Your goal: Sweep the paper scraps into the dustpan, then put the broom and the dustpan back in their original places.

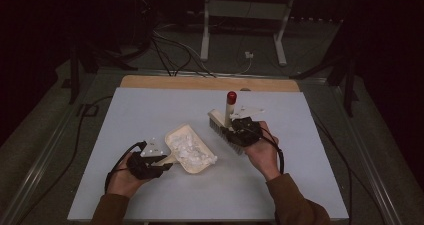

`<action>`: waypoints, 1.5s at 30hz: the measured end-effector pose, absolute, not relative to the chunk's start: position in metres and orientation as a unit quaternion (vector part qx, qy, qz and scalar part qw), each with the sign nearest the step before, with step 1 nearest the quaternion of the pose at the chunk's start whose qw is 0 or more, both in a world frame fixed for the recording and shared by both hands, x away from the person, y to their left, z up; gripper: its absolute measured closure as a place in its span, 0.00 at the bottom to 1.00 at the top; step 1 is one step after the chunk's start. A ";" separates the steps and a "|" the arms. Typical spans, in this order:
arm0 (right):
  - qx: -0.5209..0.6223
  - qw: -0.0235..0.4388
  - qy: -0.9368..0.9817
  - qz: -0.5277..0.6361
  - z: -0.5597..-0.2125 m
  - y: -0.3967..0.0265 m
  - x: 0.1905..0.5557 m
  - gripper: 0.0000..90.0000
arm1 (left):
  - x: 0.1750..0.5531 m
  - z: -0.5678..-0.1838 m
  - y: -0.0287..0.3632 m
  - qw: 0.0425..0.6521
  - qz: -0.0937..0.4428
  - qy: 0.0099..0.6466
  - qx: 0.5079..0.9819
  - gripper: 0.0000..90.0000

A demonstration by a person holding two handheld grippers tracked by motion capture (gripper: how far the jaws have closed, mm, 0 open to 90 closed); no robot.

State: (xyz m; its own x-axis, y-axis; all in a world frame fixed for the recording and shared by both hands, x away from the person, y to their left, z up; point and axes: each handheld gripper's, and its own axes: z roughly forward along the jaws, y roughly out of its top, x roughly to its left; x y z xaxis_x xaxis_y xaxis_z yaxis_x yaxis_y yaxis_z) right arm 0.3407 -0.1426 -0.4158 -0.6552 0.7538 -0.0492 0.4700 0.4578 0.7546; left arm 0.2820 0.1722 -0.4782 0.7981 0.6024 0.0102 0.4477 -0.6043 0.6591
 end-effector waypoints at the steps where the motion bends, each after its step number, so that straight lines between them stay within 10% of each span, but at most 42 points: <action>1: 0.366 0.194 0.832 0.369 -0.416 -0.144 0.341 0.75 | 0.282 -0.477 0.173 0.335 0.116 0.297 0.887 0.74; 45: 0.255 0.115 0.883 0.377 -0.450 -0.227 0.334 0.75 | 0.265 -0.455 0.221 0.370 0.200 0.432 0.798 0.74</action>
State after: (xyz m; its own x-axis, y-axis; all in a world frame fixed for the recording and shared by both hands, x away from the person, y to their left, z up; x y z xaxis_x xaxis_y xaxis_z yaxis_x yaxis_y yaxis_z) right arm 0.3336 -0.2267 -0.4504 -0.8437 0.5367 -0.0103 0.3636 0.5855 0.7246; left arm 0.2655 0.2206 -0.4555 0.5467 0.8374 -0.0006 0.5419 -0.3532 0.7626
